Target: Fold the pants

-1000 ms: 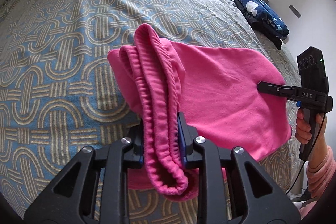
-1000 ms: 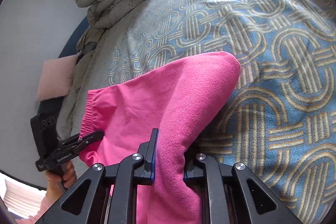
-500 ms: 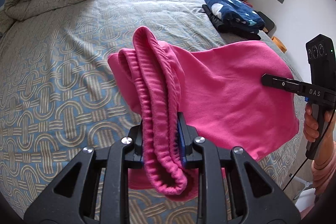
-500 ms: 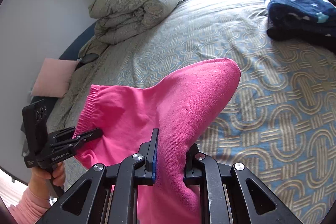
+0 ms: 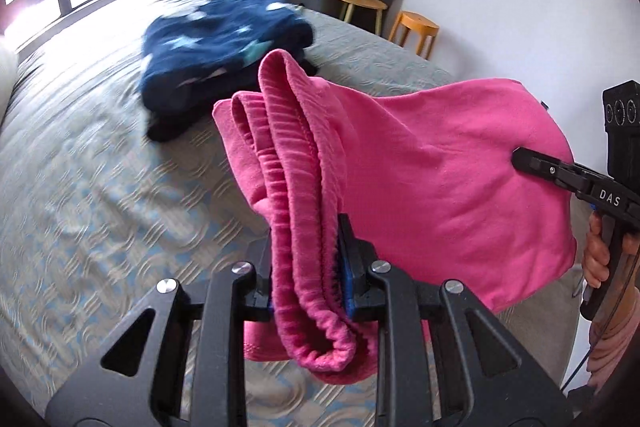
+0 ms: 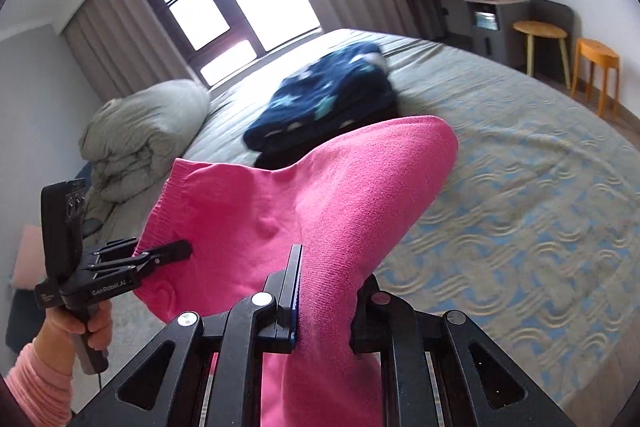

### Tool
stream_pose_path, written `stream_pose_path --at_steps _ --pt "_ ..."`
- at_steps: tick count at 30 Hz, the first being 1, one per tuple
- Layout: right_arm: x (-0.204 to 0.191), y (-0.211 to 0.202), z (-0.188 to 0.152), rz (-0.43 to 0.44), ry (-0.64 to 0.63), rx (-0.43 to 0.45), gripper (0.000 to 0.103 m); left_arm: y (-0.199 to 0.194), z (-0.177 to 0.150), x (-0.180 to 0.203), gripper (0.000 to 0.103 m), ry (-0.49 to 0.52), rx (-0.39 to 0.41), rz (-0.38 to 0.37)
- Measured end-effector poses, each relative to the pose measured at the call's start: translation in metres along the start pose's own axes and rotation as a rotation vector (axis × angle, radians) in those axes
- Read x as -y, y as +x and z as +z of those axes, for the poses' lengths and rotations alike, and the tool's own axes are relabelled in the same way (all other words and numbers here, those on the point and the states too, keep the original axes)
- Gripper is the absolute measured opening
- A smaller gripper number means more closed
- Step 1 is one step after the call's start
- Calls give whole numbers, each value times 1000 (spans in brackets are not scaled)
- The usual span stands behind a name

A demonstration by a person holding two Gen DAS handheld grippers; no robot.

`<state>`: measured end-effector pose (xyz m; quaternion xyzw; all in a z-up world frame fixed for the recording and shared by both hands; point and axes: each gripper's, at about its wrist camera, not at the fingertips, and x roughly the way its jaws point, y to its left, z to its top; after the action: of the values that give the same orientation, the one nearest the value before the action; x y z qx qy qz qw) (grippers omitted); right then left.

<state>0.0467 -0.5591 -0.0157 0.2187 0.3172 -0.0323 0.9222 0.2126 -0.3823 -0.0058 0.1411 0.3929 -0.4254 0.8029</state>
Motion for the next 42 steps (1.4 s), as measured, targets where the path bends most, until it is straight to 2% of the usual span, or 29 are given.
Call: stream_pose_path --at_steps 6,7,8,9,10,11,13,14,15,18,22,27,33,35,38,42 --pt "104 -39 35 -145 123 130 15 77 87 92 26 184 13 -4" --pt "120 -41 39 -162 145 142 15 92 98 102 27 198 18 14" --pt "137 -41 43 -180 173 152 16 110 107 109 34 209 19 54" --pt "154 -39 44 -191 200 154 19 129 113 114 39 220 10 121" --pt "171 -34 46 -203 229 143 23 151 116 119 50 248 -14 229" --pt "190 -25 46 -247 263 111 35 170 115 120 57 280 -48 336" --pt "228 -8 37 -470 349 4 47 196 106 113 57 310 -115 480" --pt "242 -3 28 -561 376 -47 48 199 98 108 57 309 -124 498" --pt "252 -1 19 -587 389 -73 47 196 90 103 57 296 -117 479" --pt "266 -15 -5 -494 434 -11 50 181 78 84 57 256 -90 438" --pt "249 -37 -13 -522 420 36 53 150 71 70 57 200 -81 396" --pt "176 -59 -12 -490 272 98 53 87 57 80 58 159 -2 274" --pt "89 -75 -19 -446 154 159 60 22 41 105 63 137 88 163" --pt "67 -79 -21 -430 129 168 61 -5 30 111 69 143 139 130" --pt "37 -95 -33 -425 93 185 62 -43 15 119 80 158 225 104" --pt "18 -110 -49 -453 96 222 65 -80 -8 124 81 134 264 115"
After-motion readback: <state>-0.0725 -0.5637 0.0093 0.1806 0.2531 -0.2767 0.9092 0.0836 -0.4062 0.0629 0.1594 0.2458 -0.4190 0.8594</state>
